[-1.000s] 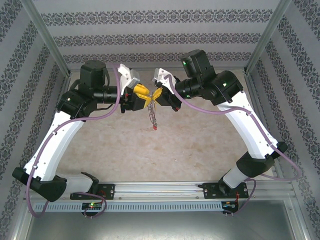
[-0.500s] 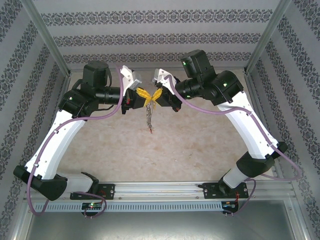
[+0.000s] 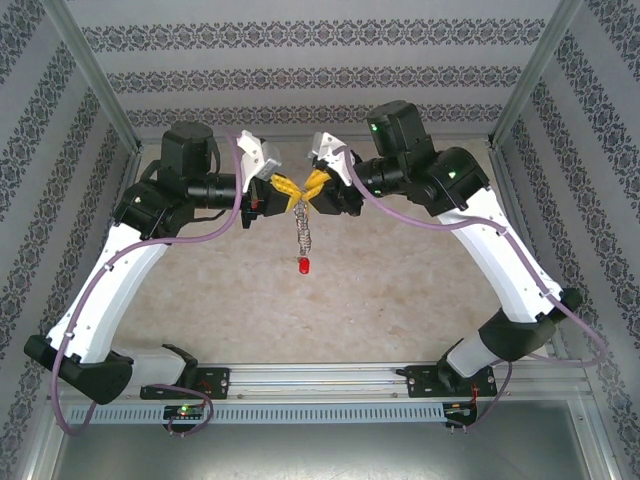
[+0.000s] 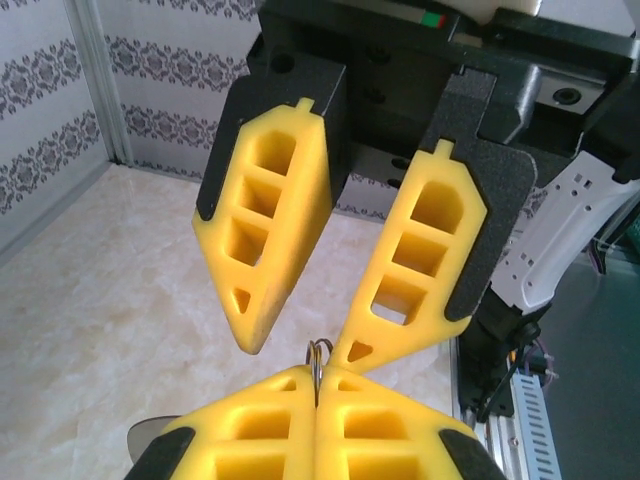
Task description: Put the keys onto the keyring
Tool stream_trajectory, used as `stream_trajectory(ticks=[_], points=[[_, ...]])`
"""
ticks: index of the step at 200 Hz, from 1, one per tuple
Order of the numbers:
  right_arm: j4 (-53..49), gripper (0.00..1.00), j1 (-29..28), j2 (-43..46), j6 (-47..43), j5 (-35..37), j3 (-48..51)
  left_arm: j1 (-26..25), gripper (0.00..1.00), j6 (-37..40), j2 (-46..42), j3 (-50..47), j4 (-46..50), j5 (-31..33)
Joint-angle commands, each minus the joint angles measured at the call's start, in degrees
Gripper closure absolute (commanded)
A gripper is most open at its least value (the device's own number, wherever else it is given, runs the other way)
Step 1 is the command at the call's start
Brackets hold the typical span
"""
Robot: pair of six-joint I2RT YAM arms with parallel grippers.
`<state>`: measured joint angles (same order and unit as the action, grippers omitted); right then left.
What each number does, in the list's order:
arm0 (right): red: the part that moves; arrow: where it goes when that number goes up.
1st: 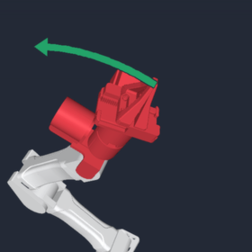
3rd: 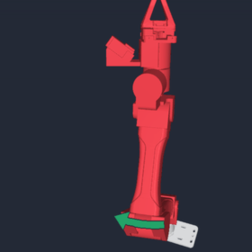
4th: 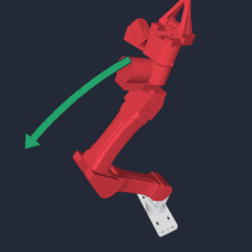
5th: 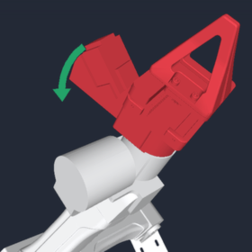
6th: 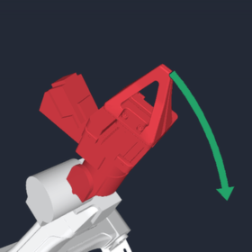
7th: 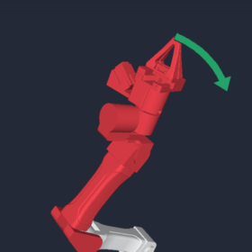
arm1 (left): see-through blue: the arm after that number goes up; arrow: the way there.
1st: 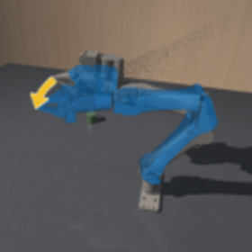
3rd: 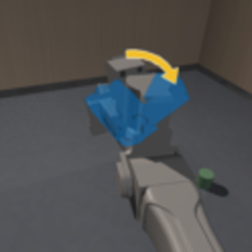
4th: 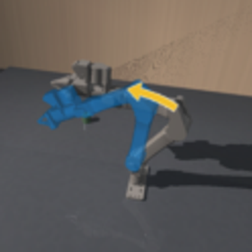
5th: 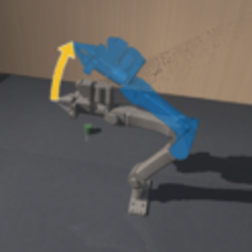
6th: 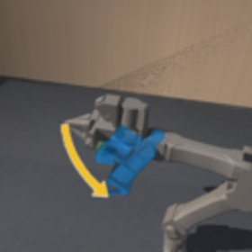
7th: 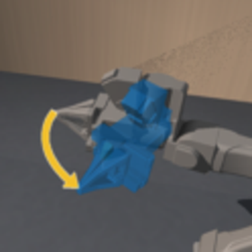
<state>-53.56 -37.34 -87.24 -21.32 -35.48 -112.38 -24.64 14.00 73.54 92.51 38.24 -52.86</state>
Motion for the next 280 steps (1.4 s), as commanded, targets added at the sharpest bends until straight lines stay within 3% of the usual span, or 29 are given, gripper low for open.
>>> stream_trajectory(ticks=[1,25,93,200,249,280], points=[[15.17,0.71,3.97,5.07,11.41,-6.89,7.28,1.23,1.00,-4.02,-2.39,-1.48,-8.08,-2.25],[29.12,0.71,8.15,9.94,21.41,-11.13,16.70,3.21,1.00,-9.55,-3.37,-3.06,-14.55,-5.53],[36.48,0.71,8.58,10.00,28.33,-19.67,19.12,3.92,1.00,-20.18,-3.79,-7.01,-29.78,-8.40],[36.08,0.74,8.20,8.50,31.09,-24.26,18.08,3.97,1.00,-20.94,-3.27,-6.45,-30.49,-8.90],[35.32,0.60,7.60,7.71,31.82,-24.07,17.00,3.94,1.00,-21.03,-3.23,-6.28,-30.39,-8.93],[34.47,0.58,7.05,6.50,31.77,-23.93,15.57,3.99,1.00,-21.03,-3.35,-6.28,-30.31,-8.93]])
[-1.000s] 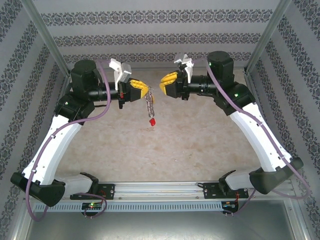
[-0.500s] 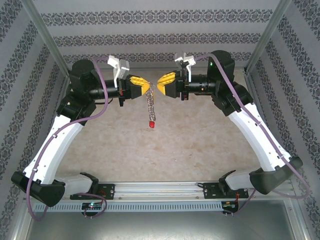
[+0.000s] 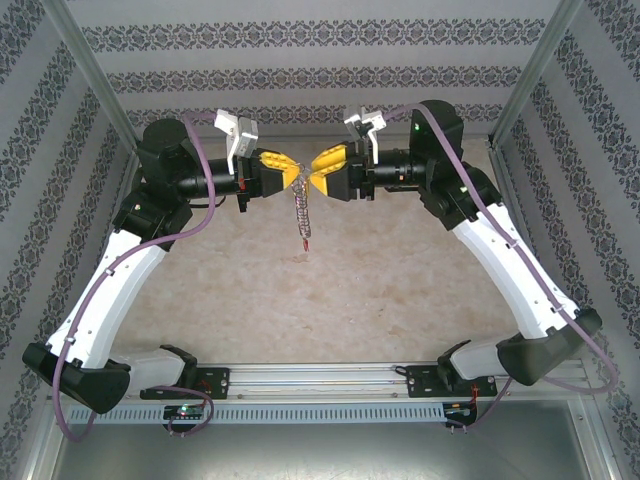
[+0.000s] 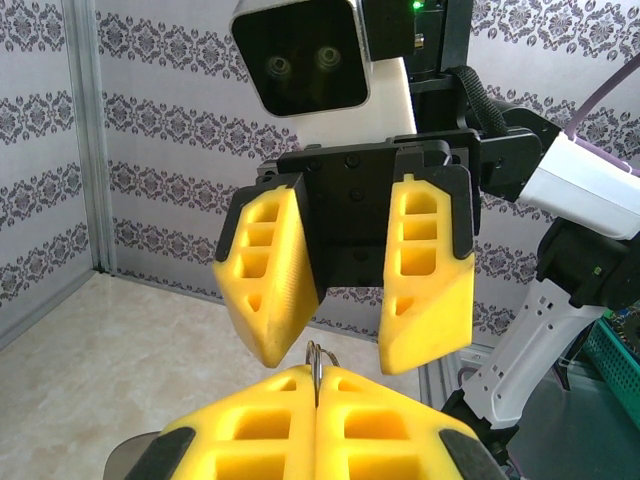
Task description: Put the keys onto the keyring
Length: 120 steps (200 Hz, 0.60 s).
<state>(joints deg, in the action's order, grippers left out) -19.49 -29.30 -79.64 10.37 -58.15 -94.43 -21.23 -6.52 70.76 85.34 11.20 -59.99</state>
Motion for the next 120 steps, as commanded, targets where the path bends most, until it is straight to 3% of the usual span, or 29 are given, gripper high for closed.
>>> stream_trajectory(ticks=[1,23,94,120], points=[[0.31,0.58,-1.01,-1.12,0.04,-1.22,-2.40,0.58,1.00,-0.55,-0.60,0.84,-3.28,-1.80],[-0.11,0.63,-1.46,-1.74,-0.74,-1.26,-2.84,0.50,1.00,-0.70,-0.93,0.43,-3.57,-1.54],[-0.64,1.00,-1.90,-2.32,-1.93,-2.13,-2.57,0.57,1.00,-0.59,-1.01,0.45,-3.91,-1.19],[-0.92,1.00,-1.90,-3.01,-1.56,-2.71,-2.93,0.51,1.00,-0.92,-0.72,1.18,-4.52,-1.14]])
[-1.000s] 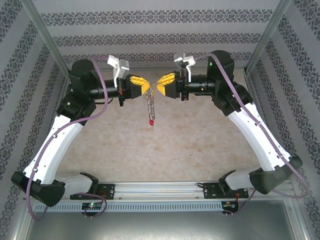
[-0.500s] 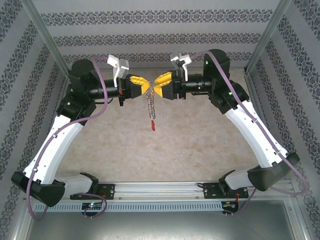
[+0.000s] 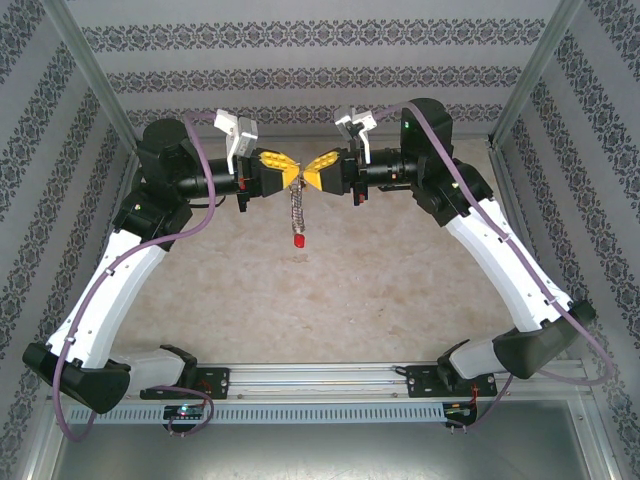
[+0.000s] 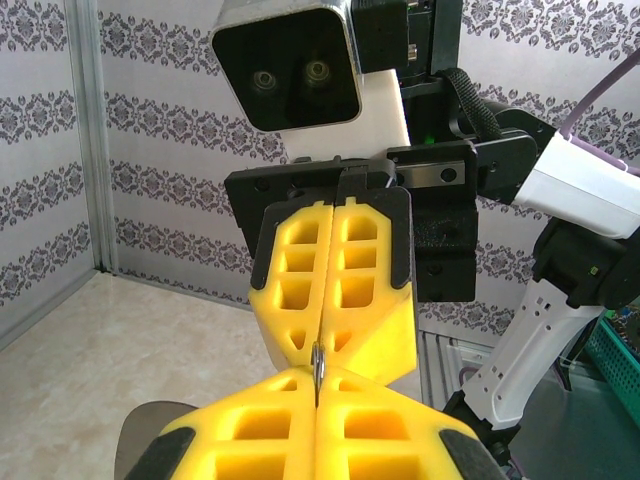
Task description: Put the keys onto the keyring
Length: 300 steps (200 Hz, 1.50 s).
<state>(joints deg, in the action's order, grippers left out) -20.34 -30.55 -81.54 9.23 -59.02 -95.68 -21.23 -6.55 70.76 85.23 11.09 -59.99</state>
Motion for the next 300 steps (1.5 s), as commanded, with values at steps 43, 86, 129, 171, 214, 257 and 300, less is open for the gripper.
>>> stream_trajectory(ticks=[43,86,129,171,214,257,300], points=[[-0.98,0.89,-0.75,-2.58,0.50,-1.84,-2.74,0.56,1.00,-2.37,-0.26,1.67,-6.50,-1.71],[2.64,0.78,-0.52,-2.01,1.67,-1.11,-1.47,0.59,1.00,-2.42,-0.26,1.66,-6.89,-1.80],[3.23,0.70,-0.27,-1.51,1.53,0.40,-1.35,0.79,1.00,-2.00,-0.22,1.66,-6.50,-1.62],[3.39,0.59,-0.41,1.31,-3.29,6.55,-1.16,1.17,1.00,-2.35,-0.27,1.37,-6.86,-1.62],[5.28,0.58,-1.14,2.00,-4.29,8.93,-0.66,1.19,1.00,-4.38,0.11,1.16,-9.76,-2.13],[5.95,0.59,-1.71,0.97,-3.18,6.54,-1.15,1.19,1.00,-5.01,-0.01,0.82,-10.47,-2.28],[6.16,0.70,-2.59,0.33,-3.56,6.55,-1.65,1.19,1.00,-5.67,-0.25,0.54,-11.09,-2.33]])
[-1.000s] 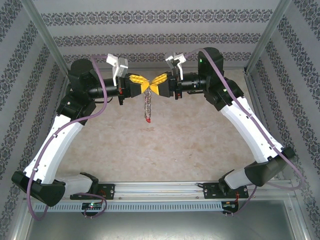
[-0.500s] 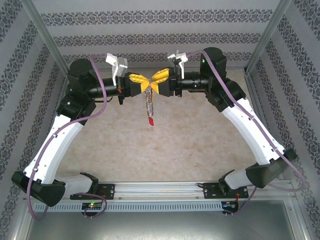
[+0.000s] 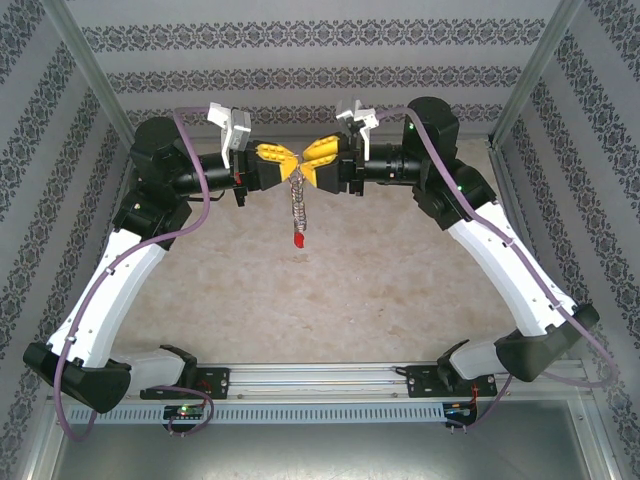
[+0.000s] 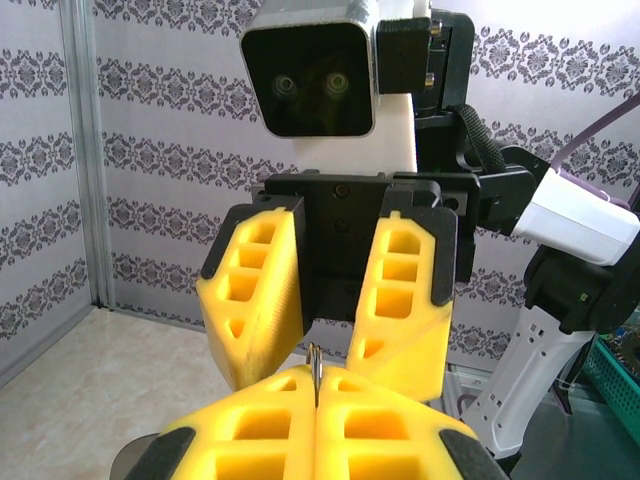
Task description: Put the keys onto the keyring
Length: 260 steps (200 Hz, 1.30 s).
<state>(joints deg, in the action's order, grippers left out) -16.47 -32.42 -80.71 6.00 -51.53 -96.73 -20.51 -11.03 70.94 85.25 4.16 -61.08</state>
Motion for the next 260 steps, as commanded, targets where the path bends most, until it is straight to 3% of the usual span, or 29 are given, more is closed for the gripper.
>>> stream_trajectory(ticks=[1,59,84,149,199,260], points=[[2.30,0.70,-0.71,-0.50,-0.35,-0.99,-0.63,0.47,1.00,-1.19,-0.44,0.48,-4.16,-1.24],[2.50,0.86,-1.18,-0.56,-0.72,-1.18,-0.81,0.41,1.00,-1.26,-0.76,0.02,-3.40,-1.67],[2.79,1.00,-1.06,-0.08,-1.17,-0.43,-0.40,0.46,1.00,-2.07,-0.54,-0.22,-3.26,-2.92],[2.25,1.00,0.08,0.38,0.34,-1.69,-0.80,0.40,1.00,1.72,-1.07,0.25,2.68,-2.10],[-5.20,1.00,0.43,0.03,-4.77,2.26,-2.83,0.51,0.69,10.74,-0.92,4.52,14.72,1.99],[-26.59,1.00,-0.13,-2.76,-16.74,6.82,-10.95,-1.21,0.63,27.95,1.41,13.15,37.17,8.90]])
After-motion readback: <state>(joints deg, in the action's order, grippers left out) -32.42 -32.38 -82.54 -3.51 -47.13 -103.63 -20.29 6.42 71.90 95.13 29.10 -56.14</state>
